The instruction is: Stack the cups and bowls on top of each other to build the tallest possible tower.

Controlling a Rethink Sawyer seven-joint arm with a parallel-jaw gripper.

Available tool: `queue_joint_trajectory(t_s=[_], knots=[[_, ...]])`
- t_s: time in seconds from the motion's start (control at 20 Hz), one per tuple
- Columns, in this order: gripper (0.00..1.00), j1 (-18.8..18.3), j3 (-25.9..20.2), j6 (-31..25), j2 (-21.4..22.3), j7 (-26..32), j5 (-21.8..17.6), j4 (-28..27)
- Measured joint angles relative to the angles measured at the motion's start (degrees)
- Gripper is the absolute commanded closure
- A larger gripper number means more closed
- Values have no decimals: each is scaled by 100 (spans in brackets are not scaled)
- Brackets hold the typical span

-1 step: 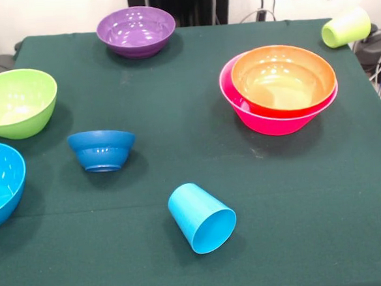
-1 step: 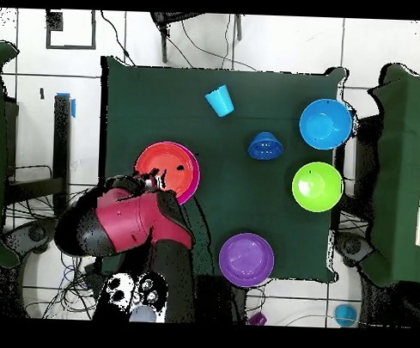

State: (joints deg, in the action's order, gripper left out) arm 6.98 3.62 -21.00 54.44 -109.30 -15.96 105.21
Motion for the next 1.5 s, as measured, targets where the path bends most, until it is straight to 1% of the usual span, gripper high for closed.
queue_joint_trajectory(t_s=[0.2,0.3,0.4,0.55,0.65,0.75,1.0,1.1,1.3,1.35,1.5], knots=[[0,-189,-16,-166,277,0,-1,171],[0,-378,-31,-193,438,0,-3,367],[0,-494,-49,-193,506,0,-3,483],[0,-829,-92,-193,667,0,-8,820],[0,-884,-96,-191,696,0,-22,880],[0,-1056,-102,-191,806,0,-123,1094],[0,-1184,-105,-191,888,0,-277,1290],[0,-1328,-115,-191,884,0,-398,1433],[0,-1547,-145,-187,863,0,-515,1593],[0,-1719,-167,-159,844,0,-598,1714],[0,-1894,-186,-115,842,0,-675,1839]])
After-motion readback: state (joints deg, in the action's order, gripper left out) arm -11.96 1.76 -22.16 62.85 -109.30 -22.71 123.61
